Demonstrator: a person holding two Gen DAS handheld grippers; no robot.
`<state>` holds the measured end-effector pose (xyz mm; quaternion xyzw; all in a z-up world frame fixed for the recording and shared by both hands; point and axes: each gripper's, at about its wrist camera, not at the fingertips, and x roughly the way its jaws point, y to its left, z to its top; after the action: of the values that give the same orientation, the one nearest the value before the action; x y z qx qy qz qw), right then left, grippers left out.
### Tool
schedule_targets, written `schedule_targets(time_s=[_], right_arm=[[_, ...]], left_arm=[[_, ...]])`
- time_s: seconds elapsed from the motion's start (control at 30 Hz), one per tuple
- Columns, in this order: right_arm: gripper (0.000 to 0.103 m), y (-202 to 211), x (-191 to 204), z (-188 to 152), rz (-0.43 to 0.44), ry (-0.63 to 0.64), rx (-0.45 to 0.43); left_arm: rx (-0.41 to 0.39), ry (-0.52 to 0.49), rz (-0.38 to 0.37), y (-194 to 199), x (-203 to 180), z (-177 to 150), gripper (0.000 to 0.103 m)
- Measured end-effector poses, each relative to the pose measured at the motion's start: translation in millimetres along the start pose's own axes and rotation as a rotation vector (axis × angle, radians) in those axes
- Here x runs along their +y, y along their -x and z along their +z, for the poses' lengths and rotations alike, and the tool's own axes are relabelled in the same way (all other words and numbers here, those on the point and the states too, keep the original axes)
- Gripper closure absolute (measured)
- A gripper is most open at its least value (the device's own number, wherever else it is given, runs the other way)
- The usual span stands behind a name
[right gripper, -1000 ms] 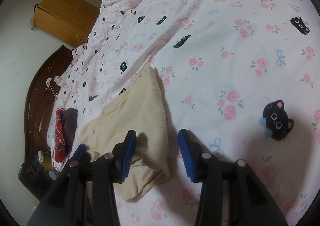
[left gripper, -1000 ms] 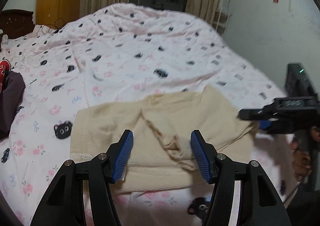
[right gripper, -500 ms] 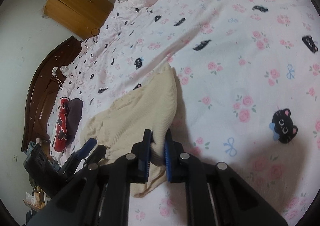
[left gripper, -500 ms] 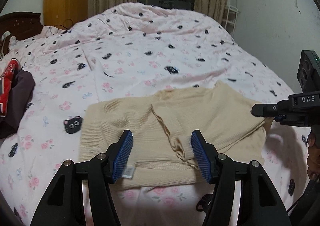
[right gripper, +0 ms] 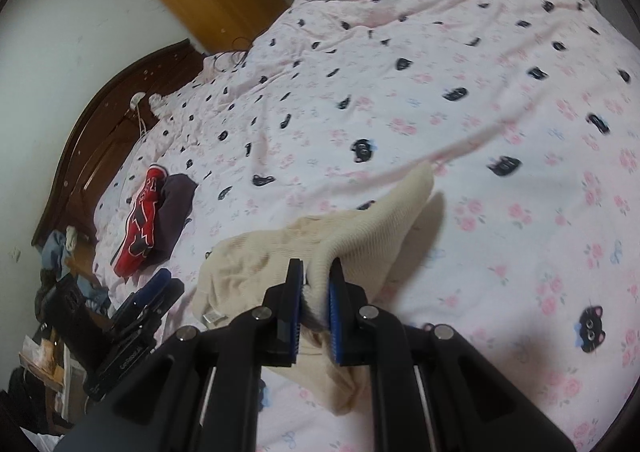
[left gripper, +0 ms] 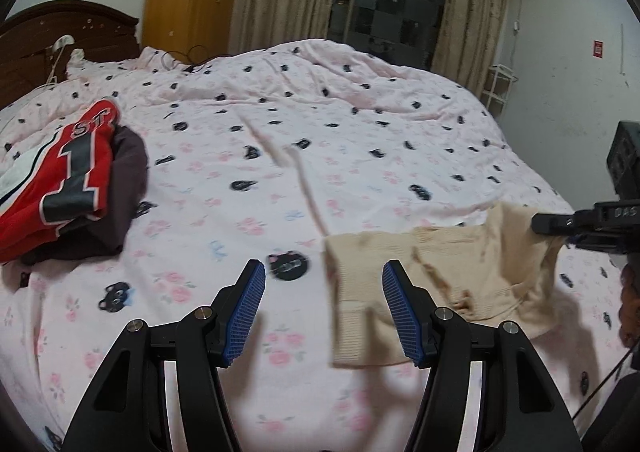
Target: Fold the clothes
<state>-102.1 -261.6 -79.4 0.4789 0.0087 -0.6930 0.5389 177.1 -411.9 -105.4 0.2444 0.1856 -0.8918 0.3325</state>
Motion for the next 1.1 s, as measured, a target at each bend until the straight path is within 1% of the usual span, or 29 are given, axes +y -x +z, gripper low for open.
schedule_targets(time_s=[0.13,0.3,0.53,0.63,0.77,0.8,0.87,0.9,0.97,1.03,1.1], right_arm=[[0.091,-13,28,3,0.008,0.066,0.021],[0.091,-35,66,-3,0.035,0.144,0.061],[0.091,-80,115,-25,0.076,0.226,0.145],[0.091,-87,127,-33,0.085,0.25,0.159],[0.091,-90,134,-34,0.08,0.26,0.161],[0.091,-94,133,-34,0.071,0.264,0.179],[0.09,-105,131,-39,0.049,0.267,0.25],[0.089,-111,129,-43,0.041,0.27,0.284],[0.088,-116,127,-50,0.032,0.277,0.314],[0.08,-113,127,-51,0.033,0.276,0.307],[0.066,-103,125,-44,0.04,0.264,0.277]], left_arm=[[0.003,0.048,0.0,-5,15,-7,0.047],[0.003,0.071,-0.005,-8,21,-9,0.047],[0.014,0.115,0.015,-11,31,-11,0.047],[0.014,0.14,0.015,-12,37,-12,0.047],[0.016,0.149,-0.002,-13,39,-11,0.047],[0.017,0.151,-0.006,-13,39,-11,0.047],[0.017,0.156,-0.015,-13,40,-11,0.047],[0.018,0.158,-0.019,-14,40,-11,0.047],[0.019,0.163,-0.027,-14,41,-11,0.047],[0.02,0.168,-0.036,-15,42,-11,0.047],[0.022,0.166,-0.05,-15,41,-12,0.047]])
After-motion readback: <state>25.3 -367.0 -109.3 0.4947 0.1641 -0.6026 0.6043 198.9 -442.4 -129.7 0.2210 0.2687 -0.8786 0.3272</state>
